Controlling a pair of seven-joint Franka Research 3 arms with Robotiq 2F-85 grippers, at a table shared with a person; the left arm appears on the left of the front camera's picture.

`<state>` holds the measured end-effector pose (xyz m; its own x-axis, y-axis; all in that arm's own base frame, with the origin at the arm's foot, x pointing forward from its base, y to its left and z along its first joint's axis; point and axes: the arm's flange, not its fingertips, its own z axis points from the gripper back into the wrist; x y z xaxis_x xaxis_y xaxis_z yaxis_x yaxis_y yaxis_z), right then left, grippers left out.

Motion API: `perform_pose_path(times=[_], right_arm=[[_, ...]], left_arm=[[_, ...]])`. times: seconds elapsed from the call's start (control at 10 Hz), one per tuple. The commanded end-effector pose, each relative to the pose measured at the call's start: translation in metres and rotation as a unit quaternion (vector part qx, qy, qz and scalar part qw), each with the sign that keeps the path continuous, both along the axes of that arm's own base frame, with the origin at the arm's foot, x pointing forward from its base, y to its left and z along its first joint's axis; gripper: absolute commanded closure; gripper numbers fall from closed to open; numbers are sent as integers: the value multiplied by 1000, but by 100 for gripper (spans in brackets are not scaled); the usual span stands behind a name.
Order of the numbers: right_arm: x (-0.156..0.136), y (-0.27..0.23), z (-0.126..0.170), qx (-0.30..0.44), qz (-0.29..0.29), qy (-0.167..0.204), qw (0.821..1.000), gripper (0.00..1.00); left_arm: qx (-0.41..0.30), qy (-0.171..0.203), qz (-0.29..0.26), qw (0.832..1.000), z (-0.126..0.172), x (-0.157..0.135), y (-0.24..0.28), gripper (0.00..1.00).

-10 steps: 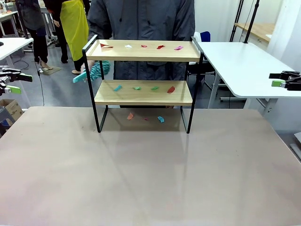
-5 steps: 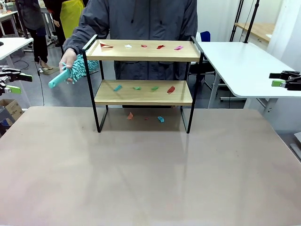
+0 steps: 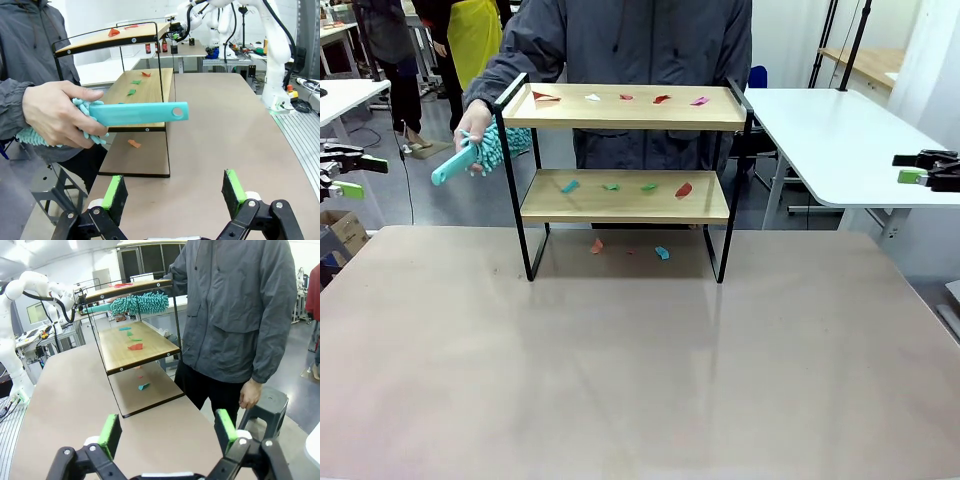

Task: Clean the shelf.
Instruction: Pick up the Duster handed by the human.

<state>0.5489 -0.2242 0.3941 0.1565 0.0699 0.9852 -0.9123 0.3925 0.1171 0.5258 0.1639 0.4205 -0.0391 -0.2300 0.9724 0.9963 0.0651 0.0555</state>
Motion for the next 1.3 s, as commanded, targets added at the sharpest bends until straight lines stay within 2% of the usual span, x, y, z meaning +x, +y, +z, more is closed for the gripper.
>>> perform_pose_path(times=[0.0, 0.5, 0.6, 0.7, 0.8, 0.9, 1.1, 1.2], right_arm=[[1, 1, 1, 0, 0, -1, 1000, 0], [1, 1, 1, 0, 0, -1, 1000, 0], [1, 1, 1, 0, 0, -1, 1000, 0], [1, 1, 1, 0, 0, -1, 1000, 0], [1, 1, 1, 0, 0, -1, 1000, 0], [1, 1, 1, 0, 0, -1, 1000, 0], [1, 1, 1, 0, 0, -1, 1000, 0], [1, 1, 1, 0, 0, -1, 1000, 0]], left_arm=[[1, -3, 0, 1000, 3, 0, 0, 0], [0, 0, 0, 1000, 0, 0, 0, 0], [5, 13, 23, 1000, 28, -12, 1, 0], [36, 11, 32, 999, 58, -14, 0, 0], [91, 38, 72, 993, 84, -20, -3, 0], [110, 41, 79, 990, 113, -28, -5, 0], [148, 82, 96, 981, 174, -48, -15, 0], [181, 117, 152, 964, 198, -65, -28, 0]])
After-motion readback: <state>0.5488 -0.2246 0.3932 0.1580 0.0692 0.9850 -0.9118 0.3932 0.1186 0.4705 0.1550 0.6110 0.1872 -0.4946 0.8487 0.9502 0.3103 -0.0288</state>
